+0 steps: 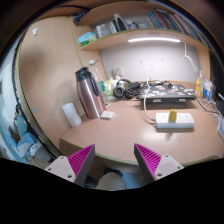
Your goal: Unplug charger
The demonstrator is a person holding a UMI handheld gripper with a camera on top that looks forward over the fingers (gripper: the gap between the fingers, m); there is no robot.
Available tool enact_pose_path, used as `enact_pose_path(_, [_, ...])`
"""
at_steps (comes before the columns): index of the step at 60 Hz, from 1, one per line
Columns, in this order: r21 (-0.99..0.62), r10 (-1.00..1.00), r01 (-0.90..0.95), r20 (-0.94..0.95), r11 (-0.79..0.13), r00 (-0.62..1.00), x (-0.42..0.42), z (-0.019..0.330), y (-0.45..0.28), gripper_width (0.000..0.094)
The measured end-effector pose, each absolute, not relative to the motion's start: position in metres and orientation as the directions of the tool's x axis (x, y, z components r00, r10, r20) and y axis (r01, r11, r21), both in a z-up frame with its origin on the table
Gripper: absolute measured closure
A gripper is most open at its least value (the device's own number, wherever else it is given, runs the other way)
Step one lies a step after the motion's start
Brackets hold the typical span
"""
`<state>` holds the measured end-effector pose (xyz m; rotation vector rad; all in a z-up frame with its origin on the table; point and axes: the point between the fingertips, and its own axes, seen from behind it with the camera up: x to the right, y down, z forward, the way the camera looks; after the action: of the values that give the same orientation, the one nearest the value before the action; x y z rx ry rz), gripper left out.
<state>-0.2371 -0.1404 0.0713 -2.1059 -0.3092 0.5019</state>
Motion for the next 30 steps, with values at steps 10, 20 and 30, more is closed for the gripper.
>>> enact_pose_path(10, [-0.828,0.402,0.023,-0.247,-0.560,0.881,-0.244,0.069,-0.145,0.0063])
enact_pose_path(20, [-0.835,0.395,0.031,-0.227,-0.549,0.890,-0.234,0.069,-0.139,0.0065])
enact_pose_path(30, [-0.839,0.326,0.008,-0.202,-0.544,0.923,-0.195,0.062,-0.111,0.0065])
